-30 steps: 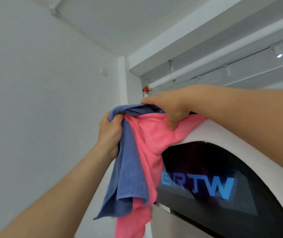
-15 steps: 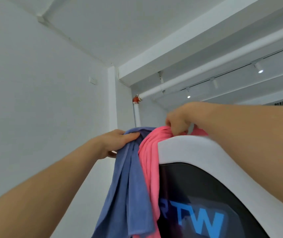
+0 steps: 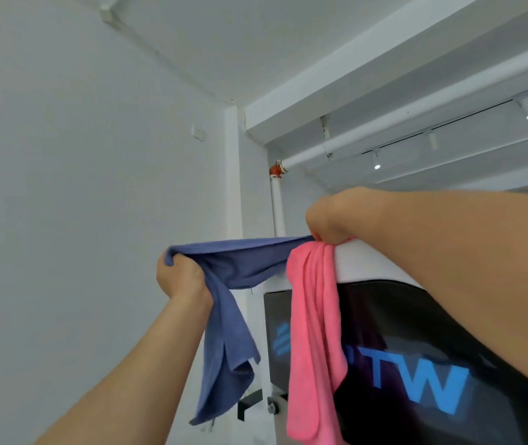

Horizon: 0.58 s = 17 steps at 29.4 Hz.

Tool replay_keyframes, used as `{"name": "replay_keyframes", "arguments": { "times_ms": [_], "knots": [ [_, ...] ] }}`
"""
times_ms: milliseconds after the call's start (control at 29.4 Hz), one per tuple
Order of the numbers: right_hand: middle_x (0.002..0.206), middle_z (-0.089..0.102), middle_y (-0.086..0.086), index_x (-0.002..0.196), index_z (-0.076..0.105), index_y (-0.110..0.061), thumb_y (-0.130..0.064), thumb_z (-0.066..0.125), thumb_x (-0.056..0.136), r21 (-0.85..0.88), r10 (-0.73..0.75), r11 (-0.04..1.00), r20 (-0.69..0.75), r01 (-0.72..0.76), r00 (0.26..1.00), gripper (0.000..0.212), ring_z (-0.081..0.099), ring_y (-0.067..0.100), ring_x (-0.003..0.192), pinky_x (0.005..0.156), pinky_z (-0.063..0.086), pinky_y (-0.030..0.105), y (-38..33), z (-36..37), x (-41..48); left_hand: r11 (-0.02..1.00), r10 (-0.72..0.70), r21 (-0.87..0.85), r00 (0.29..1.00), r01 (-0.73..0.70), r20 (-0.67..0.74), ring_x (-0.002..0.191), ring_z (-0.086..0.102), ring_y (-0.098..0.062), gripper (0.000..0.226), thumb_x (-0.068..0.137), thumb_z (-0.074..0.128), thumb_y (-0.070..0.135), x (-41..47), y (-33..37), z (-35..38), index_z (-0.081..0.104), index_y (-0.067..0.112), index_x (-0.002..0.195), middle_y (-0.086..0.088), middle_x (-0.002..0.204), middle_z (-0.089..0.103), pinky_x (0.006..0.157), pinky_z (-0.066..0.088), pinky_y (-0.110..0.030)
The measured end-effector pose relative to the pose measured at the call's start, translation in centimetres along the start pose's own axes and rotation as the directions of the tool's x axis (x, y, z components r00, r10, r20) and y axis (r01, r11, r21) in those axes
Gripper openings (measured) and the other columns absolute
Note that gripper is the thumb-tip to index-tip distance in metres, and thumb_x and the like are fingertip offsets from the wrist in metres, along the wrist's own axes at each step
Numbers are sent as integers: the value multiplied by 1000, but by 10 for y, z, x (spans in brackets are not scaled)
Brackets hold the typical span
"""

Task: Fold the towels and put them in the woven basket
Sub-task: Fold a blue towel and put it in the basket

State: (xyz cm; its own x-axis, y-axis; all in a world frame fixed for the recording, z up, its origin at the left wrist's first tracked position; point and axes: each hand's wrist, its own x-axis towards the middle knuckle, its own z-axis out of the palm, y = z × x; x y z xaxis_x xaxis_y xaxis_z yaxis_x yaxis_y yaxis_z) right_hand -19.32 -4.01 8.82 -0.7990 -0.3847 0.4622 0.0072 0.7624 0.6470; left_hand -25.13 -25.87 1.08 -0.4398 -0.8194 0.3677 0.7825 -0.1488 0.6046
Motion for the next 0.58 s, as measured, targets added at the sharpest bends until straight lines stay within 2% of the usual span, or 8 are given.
{"name": "replay_keyframes", "arguments": {
  "times_ms": [68,136,204,272,340,374,442,578],
  "knots": [
    [136,52,10,130,54,-10,-12,44,96,47,147,989,-136,-142,980,36,49,32,124,97,42,39,-3,6,9,999,40,30,998,-38,-55,77,60,-24,20,89,41,11,6,-5,-18,61,13,87,-5,84,62,72,49,-34],
    [138,47,11,132,53,-14,-13,41,96,149,341,938,-249,-312,907,38,41,32,128,99,43,42,0,6,18,989,75,136,995,-64,-72,79,58,-25,19,91,42,15,14,-7,-39,60,11,91,-6,86,61,71,45,-33],
    [139,46,12,132,53,-13,-14,44,95,226,437,891,-187,-394,880,38,41,32,128,101,43,43,5,2,24,955,-2,295,1000,-5,23,74,54,-26,21,91,45,21,18,-13,-68,60,6,92,-8,81,59,69,42,-33],
    [141,47,11,133,52,-11,-17,46,96,243,393,890,19,-386,919,38,44,32,130,105,39,45,0,3,26,826,-190,561,962,49,197,62,50,-26,30,90,48,27,16,-25,-105,59,0,81,-12,67,57,61,39,-33],
    [143,46,14,134,50,-6,-20,41,100,225,325,911,118,-344,938,38,45,33,130,106,38,44,-7,7,23,634,-342,772,879,-45,332,53,46,-25,39,91,47,30,10,-37,-135,54,2,64,-13,53,54,55,36,-30],
    [142,47,16,133,50,-3,-20,40,100,225,308,918,114,-326,945,38,46,33,128,105,39,41,-8,9,21,566,-366,816,852,-116,375,50,44,-24,42,91,47,32,8,-42,-144,52,4,61,-11,49,52,54,35,-30],
    [138,50,18,129,53,-1,-21,42,99,292,331,895,70,-336,941,38,50,34,124,99,41,38,-4,9,20,473,-334,852,849,-223,408,50,46,-23,45,91,43,38,15,-49,-157,54,5,62,-8,50,54,54,36,-30],
    [134,53,16,125,55,-9,-32,53,84,346,498,811,18,-472,867,47,49,36,122,101,42,45,-16,6,11,272,-293,926,894,-262,339,65,54,-25,43,95,39,35,39,-63,-203,59,4,75,-13,71,61,59,40,-34]
  ]
}}
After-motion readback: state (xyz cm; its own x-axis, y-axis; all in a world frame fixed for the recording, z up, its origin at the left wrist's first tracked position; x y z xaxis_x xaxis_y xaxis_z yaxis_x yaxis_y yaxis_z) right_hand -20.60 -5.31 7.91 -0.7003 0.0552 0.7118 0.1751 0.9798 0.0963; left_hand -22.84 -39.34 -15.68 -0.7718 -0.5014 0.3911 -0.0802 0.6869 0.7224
